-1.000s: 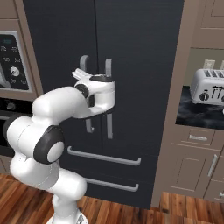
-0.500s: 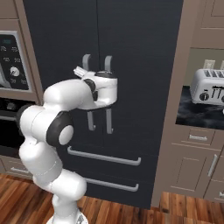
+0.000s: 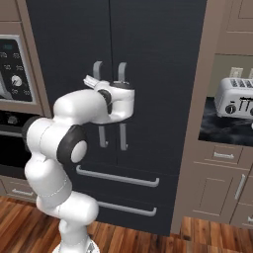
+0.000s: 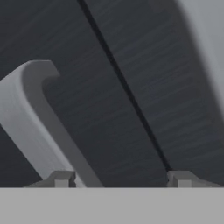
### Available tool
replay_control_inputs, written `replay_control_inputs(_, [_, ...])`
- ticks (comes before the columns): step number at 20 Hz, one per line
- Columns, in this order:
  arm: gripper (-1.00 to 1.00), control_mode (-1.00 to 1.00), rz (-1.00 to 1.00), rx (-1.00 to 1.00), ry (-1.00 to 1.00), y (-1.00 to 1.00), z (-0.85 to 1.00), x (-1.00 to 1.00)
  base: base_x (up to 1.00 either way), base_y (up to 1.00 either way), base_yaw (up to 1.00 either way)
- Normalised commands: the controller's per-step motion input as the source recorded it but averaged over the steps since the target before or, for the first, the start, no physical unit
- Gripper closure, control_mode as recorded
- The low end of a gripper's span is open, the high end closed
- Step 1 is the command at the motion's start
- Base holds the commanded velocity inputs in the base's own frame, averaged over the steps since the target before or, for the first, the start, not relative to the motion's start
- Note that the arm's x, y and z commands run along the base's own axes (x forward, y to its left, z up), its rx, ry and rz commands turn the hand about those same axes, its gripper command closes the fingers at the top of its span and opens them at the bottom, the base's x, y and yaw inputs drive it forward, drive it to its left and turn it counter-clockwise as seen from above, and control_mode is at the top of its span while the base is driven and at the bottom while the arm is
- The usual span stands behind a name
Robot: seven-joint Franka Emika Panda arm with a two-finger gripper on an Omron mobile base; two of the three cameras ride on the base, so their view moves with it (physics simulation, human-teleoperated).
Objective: Place the chicken drumstick on the counter behind the older chicken drumstick on the same shelf of the fridge to maintain FIFO order. Close the fridge door when finished.
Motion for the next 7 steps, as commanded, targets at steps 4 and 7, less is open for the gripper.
replay_control_inputs(4, [-1.0, -1.0, 0.17, 0.05, 0.01, 0.02, -0.08, 1.0, 0.0, 0.0, 0.0])
replay_control_inputs(7, [-1.0, -1.0, 0.18, 0.05, 0.01, 0.0, -0.08, 1.0, 0.0, 0.0, 0.0])
